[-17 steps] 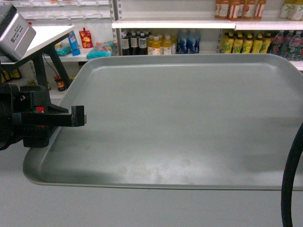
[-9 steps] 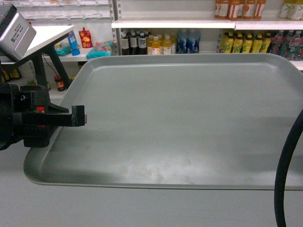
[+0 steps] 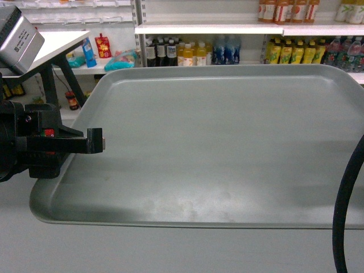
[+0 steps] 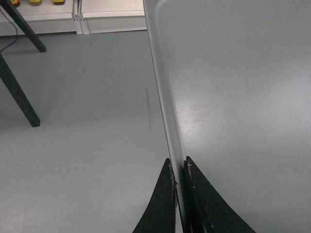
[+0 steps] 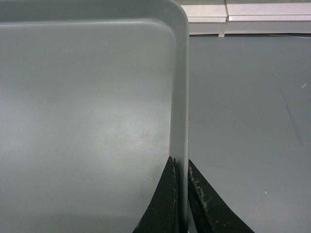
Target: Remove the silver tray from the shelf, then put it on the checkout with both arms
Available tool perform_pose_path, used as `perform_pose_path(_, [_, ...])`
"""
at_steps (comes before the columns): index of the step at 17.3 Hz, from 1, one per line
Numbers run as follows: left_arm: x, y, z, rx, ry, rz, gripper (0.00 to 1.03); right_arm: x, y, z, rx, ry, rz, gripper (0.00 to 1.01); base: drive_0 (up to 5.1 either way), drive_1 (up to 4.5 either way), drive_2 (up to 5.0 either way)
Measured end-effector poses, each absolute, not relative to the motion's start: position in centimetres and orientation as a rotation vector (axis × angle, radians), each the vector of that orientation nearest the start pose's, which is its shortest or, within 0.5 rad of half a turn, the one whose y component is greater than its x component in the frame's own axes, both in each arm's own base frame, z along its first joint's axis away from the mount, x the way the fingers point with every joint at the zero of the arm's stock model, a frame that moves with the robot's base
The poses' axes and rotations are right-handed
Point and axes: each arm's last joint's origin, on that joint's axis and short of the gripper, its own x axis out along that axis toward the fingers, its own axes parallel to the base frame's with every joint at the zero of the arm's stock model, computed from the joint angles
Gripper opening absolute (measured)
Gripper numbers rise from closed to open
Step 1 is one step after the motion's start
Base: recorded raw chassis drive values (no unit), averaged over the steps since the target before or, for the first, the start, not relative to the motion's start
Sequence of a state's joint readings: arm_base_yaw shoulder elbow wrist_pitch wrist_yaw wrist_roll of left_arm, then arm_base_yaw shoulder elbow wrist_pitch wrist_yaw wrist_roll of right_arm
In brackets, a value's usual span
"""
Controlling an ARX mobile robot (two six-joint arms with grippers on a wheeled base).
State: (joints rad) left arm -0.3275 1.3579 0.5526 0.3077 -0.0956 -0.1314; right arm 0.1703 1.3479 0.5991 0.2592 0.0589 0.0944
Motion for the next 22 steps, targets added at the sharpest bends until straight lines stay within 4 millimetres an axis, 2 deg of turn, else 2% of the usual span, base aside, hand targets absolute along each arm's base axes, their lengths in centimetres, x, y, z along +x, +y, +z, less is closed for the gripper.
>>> perform_pose_path(22, [24.93,-8.12,18.05,-0.024,0.5,-0.192,0.03,26.43,4.36,19.17,0.035,0.494,0.085,0.03,-4.4,2.16,2.2])
